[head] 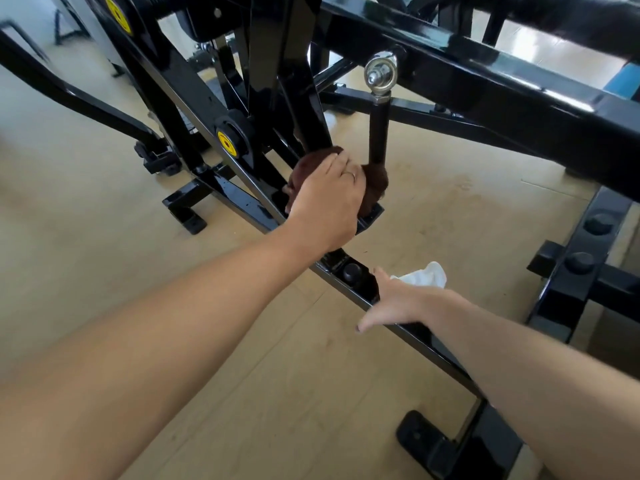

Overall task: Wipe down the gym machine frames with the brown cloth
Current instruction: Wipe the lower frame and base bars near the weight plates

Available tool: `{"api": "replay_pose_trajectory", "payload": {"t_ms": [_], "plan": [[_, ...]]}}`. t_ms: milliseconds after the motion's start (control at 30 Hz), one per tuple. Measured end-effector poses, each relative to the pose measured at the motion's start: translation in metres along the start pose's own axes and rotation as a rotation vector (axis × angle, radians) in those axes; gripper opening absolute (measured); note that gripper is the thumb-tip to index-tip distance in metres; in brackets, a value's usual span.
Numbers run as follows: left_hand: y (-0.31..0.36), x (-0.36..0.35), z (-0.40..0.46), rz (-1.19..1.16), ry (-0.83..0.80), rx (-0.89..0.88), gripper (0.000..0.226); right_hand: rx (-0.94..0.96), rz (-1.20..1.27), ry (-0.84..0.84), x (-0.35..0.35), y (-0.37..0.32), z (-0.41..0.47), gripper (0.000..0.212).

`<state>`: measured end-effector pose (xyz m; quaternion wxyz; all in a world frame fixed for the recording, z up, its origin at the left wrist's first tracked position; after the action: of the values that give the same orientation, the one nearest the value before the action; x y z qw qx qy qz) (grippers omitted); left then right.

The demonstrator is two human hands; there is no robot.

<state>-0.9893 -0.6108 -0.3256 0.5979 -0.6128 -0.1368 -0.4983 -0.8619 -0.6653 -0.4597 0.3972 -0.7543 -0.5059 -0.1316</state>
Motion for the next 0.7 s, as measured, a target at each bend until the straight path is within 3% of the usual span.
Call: {"api": "replay_pose_trajectory", "payload": {"t_ms": [167,300,467,600,700], "plan": [[0.028,-0.012,-0.033,-0.065,0.118,-0.131,0.074,0.13,-0.013,0.153,-0.018,0.007,0.0,0.109],[0.037,-0.011,-0.04,-0.052,0.111,-0.282,0.074,0.162,-0.037,0.204,-0.016,0.01,-0.001,0.087],[-0.029,-0.007,-0.014,0.012,0.11,-0.125,0.071,0.202,-0.144,0.3,-0.02,0.014,-0.003,0.087],[0.003,-0.018,-0.031,-0.028,0.097,-0.052,0.076,0.224,-0.15,0.359,-0.023,0.016,-0.006,0.087],[0.038,-0.019,-0.044,-0.062,0.096,-0.179,0.081,0.23,-0.152,0.4,-0.023,0.015,-0.009,0.088]]}}
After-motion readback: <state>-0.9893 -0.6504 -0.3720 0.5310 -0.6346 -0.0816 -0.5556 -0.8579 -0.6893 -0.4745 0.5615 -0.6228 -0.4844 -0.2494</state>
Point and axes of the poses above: each hand's wrist, its own z-axis towards the middle knuckle, its own x-axis out of the back of the hand, y = z × x, the point moved 3 cm from there along z, towards the middle knuckle, and after that the axes turned 9 degrees about z, right-handed, at the moved point
